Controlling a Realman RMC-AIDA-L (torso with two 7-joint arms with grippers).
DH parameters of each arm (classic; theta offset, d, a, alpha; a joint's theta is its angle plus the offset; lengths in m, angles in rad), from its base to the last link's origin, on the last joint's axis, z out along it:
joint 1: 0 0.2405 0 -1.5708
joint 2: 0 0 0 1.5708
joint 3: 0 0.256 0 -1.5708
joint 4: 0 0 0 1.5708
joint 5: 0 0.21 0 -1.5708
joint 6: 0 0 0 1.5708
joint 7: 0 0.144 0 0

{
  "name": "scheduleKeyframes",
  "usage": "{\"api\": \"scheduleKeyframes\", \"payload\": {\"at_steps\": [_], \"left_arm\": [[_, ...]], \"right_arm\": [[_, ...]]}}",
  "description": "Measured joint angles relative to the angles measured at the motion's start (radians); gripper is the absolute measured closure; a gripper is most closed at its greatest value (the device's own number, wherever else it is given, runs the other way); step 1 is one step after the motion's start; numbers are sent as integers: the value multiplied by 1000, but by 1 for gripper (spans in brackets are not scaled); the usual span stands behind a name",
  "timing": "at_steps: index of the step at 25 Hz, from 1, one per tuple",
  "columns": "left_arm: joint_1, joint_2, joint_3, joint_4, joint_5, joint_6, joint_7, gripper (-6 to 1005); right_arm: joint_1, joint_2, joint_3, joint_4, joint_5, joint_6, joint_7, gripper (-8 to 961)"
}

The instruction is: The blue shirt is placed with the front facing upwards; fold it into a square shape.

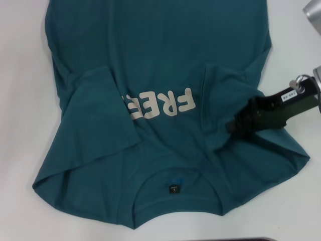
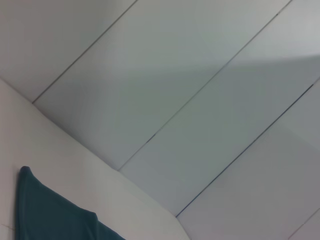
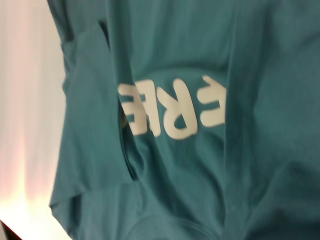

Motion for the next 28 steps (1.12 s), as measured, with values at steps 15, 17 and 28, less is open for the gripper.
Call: {"api": "scheduleKeyframes", "payload": {"at_steps": [15, 17, 28], "left_arm": [[9, 9, 0, 10, -21, -21, -15, 239], [10, 9, 0, 10, -22, -21, -16, 241], [17, 30, 0, 12, -23, -20, -48, 249]], "right_arm": [[-23, -84, 58, 42, 185, -111, -67, 490], [-28, -105, 81, 40, 186, -113, -78, 481], [-84, -151, 330, 115, 252, 71, -639, 399]]}}
